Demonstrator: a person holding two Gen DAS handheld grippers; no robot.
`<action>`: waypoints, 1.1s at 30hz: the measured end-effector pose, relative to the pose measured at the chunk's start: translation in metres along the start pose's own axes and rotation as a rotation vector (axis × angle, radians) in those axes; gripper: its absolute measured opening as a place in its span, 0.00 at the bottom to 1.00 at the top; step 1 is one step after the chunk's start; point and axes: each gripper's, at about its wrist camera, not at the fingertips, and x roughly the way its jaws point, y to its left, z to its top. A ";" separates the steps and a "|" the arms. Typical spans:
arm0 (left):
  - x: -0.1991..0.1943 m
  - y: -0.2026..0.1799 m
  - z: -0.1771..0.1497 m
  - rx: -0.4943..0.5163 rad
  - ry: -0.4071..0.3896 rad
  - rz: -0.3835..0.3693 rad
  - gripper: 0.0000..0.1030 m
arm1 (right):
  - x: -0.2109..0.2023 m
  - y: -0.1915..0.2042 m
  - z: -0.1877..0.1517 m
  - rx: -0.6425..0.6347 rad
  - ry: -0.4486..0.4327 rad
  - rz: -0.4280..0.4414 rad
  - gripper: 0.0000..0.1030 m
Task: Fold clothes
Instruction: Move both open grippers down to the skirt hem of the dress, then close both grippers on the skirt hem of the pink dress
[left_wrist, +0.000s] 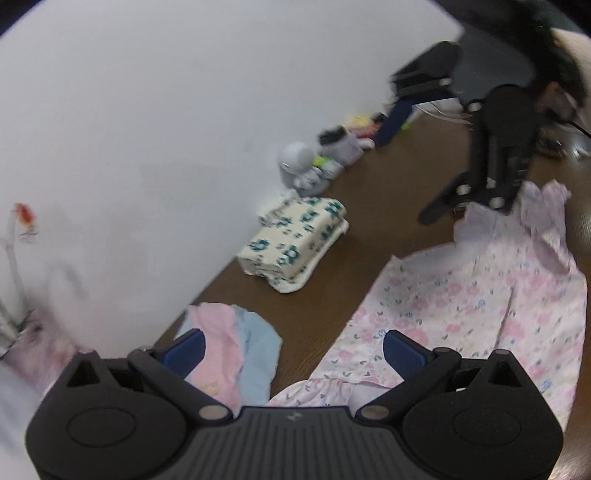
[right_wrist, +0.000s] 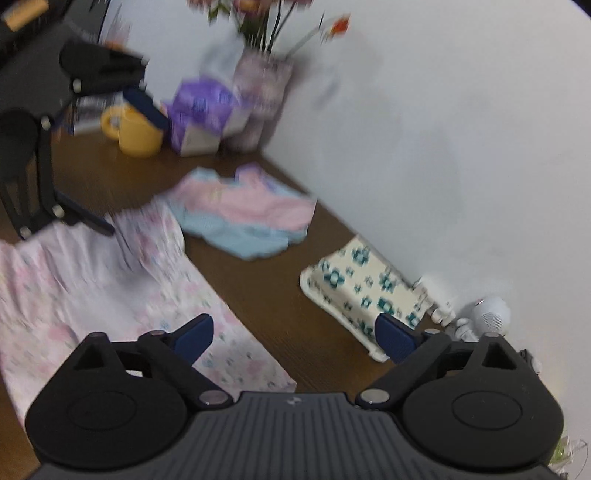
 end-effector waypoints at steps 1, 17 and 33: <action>0.009 0.002 -0.002 0.011 0.005 -0.022 1.00 | 0.010 -0.001 -0.003 -0.002 0.016 0.025 0.88; 0.106 0.067 -0.038 -0.101 0.169 -0.321 0.78 | 0.117 -0.031 -0.029 0.031 0.165 0.261 0.79; 0.146 0.074 -0.052 -0.076 0.307 -0.510 0.42 | 0.143 -0.046 -0.036 0.087 0.226 0.416 0.51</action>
